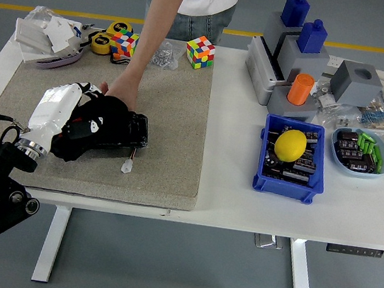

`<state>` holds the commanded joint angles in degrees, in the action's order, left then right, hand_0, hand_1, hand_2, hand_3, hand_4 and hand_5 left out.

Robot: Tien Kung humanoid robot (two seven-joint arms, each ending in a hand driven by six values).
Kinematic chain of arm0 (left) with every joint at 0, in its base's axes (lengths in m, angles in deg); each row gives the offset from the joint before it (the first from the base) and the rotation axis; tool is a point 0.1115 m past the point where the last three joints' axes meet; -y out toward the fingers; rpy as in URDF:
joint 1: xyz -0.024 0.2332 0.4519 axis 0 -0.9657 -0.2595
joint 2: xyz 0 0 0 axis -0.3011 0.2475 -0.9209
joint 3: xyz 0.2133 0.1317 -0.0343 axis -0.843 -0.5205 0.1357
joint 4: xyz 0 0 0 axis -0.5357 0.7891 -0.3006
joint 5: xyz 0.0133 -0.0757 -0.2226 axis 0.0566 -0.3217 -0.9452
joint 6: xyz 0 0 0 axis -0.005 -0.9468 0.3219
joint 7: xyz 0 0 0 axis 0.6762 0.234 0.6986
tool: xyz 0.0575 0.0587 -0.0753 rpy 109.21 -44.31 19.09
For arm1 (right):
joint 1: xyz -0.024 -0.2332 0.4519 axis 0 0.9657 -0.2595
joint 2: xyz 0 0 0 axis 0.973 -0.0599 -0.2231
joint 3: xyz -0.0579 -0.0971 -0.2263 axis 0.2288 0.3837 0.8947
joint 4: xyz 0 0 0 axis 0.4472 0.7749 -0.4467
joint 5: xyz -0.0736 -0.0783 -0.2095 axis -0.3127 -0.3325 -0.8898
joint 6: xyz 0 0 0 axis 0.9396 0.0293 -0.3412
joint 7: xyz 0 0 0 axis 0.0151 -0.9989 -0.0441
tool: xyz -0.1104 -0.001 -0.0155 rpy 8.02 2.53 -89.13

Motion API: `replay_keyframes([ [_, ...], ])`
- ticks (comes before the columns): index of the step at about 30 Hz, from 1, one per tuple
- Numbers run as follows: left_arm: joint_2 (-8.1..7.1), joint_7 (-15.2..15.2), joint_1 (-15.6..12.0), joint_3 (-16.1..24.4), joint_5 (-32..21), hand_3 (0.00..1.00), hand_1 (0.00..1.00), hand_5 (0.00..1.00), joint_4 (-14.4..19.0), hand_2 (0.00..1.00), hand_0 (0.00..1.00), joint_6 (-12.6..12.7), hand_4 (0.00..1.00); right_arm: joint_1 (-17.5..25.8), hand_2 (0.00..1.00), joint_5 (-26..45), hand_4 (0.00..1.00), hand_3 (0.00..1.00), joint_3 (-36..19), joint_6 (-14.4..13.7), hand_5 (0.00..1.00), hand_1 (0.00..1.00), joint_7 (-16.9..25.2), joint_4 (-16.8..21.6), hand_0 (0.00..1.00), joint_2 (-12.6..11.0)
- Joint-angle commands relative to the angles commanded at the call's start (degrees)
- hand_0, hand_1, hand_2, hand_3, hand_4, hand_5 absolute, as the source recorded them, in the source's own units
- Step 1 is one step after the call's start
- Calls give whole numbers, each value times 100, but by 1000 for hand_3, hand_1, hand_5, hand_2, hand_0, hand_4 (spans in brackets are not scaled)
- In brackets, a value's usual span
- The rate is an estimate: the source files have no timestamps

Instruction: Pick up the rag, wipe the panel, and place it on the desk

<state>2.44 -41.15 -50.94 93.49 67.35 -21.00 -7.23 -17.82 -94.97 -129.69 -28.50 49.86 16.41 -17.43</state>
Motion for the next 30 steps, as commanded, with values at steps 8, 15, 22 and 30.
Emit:
replay_keyframes([
  [8, -107, -30, -231, 437, 88, 558, 98, 2, -88, 489, 174, 0, 515, 15, 694, 0, 964, 594, -24, -2, 585, 647, 7, -1, 752, 0],
  [15, -214, -50, -390, 734, 151, 558, 97, 2, -188, 489, 173, 0, 515, 10, 694, -18, 964, 594, -36, 5, 585, 647, 5, 2, 752, -3],
  [22, -263, -75, -521, 985, 207, 558, 97, 2, -235, 490, 175, 0, 514, 19, 694, -27, 964, 594, -47, 10, 584, 647, 1, 11, 752, -8],
  [30, -299, -97, -637, 1126, 241, 558, 97, 2, -292, 490, 172, 0, 513, 21, 694, -34, 963, 593, -66, 23, 583, 647, -5, 13, 753, -8],
])
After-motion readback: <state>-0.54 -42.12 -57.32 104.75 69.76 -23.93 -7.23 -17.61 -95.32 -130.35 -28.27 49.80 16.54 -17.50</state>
